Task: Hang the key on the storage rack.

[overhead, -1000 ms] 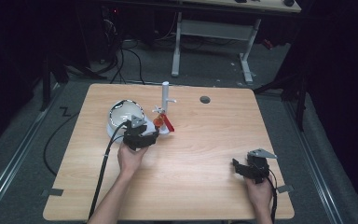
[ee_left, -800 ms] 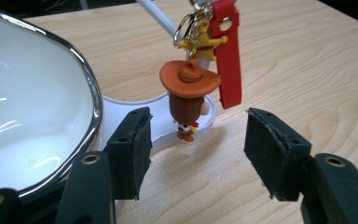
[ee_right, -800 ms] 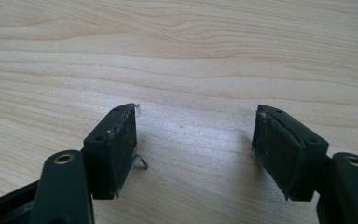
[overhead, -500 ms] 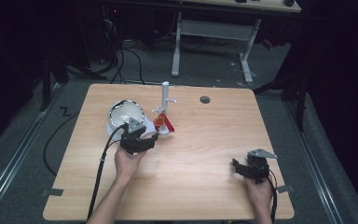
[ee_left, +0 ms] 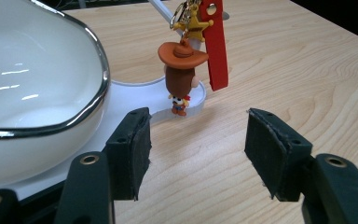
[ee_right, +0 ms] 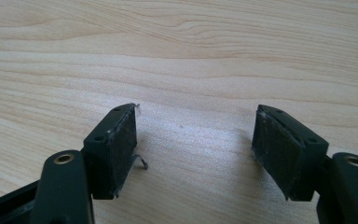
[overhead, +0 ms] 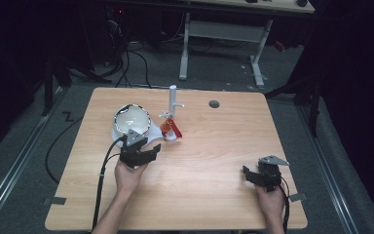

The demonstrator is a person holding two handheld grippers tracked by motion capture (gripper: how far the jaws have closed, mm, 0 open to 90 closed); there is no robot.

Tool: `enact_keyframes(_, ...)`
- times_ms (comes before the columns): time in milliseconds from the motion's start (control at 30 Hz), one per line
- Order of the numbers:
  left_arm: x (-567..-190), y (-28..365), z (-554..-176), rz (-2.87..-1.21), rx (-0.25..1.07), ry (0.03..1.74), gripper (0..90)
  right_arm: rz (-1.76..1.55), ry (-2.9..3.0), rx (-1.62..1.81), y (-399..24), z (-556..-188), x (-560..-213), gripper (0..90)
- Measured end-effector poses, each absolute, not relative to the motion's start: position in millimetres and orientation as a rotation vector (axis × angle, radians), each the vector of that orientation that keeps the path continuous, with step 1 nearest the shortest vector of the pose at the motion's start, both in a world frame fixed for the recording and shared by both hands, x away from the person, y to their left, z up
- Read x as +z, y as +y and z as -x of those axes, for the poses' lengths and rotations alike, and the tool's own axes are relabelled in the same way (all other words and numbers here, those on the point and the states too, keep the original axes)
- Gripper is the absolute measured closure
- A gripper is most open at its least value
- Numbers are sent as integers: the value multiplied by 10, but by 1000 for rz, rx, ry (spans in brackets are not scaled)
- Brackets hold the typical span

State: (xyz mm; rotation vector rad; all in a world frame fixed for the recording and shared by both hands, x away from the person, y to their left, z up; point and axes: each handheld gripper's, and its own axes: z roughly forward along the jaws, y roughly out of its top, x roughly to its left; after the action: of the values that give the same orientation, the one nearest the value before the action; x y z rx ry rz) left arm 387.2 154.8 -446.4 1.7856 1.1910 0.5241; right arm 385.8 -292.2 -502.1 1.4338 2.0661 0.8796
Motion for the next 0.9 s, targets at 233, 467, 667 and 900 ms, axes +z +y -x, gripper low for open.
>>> enact_keyframes(233,-4494,1592,-3810,-1779,515,1199,409,-1435,2066,879,-2921,-3857,-5021,312)
enact_keyframes(467,-4522,1633,-3756,-1766,504,1208,409,-1435,2066,879,-2922,-3857,-5021,312)
enact_keyframes(667,-4556,1667,-3709,-1760,495,1218,409,-1434,2066,879,-2922,-3858,-5021,312)
enact_keyframes(900,-4594,1692,-3675,-1753,483,1228,409,-1434,2066,879,-2922,-3858,-5021,312)
